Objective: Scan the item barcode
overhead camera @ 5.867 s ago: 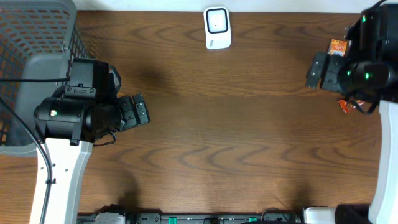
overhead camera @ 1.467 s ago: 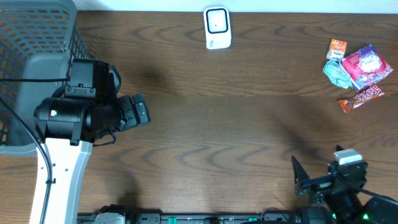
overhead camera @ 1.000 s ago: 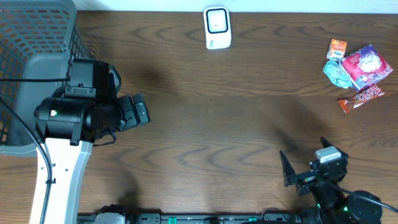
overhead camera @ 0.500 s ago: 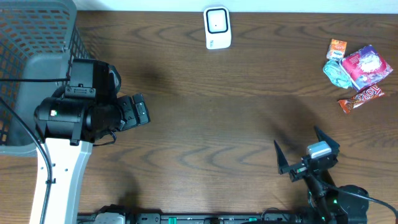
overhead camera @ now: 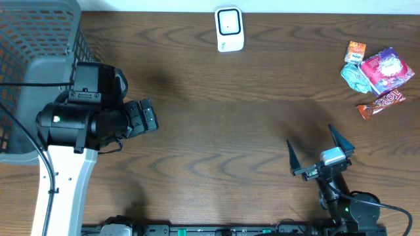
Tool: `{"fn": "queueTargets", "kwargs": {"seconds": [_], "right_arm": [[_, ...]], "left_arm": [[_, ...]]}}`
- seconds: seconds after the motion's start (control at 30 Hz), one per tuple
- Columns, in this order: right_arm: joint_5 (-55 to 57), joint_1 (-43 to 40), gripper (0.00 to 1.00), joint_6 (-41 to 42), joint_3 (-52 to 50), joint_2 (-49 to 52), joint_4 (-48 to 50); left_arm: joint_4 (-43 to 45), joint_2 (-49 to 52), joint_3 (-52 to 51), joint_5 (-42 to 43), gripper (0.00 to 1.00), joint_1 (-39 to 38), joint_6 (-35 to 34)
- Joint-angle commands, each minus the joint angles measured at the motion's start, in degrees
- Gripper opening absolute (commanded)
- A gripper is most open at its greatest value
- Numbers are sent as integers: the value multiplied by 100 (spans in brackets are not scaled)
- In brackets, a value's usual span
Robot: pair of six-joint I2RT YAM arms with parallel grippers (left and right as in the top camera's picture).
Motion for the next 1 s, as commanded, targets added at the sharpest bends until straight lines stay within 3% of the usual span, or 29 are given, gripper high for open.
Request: {"fn": "queueTargets", "kwargs": {"seconds": [0.0, 0.17, 0.53, 0.77, 0.97], "right_arm": [[-26, 24, 99, -59, -334, -39, 363], [-24, 24, 99, -55, -776, -42, 872], [1202, 24, 99, 654, -793, -44, 754], [1976, 151, 99, 1266, -793, -44, 0], [1985, 166, 99, 1261, -793, -44, 9]], "left_arm": [[-22, 0, 2, 11, 98, 22, 98], [-22, 0, 2, 11, 98, 22, 98], [-22, 0, 2, 9, 98, 22, 98], [-22, 0, 2, 11, 98, 22, 98], [-22, 0, 2, 9, 98, 22, 98]]}}
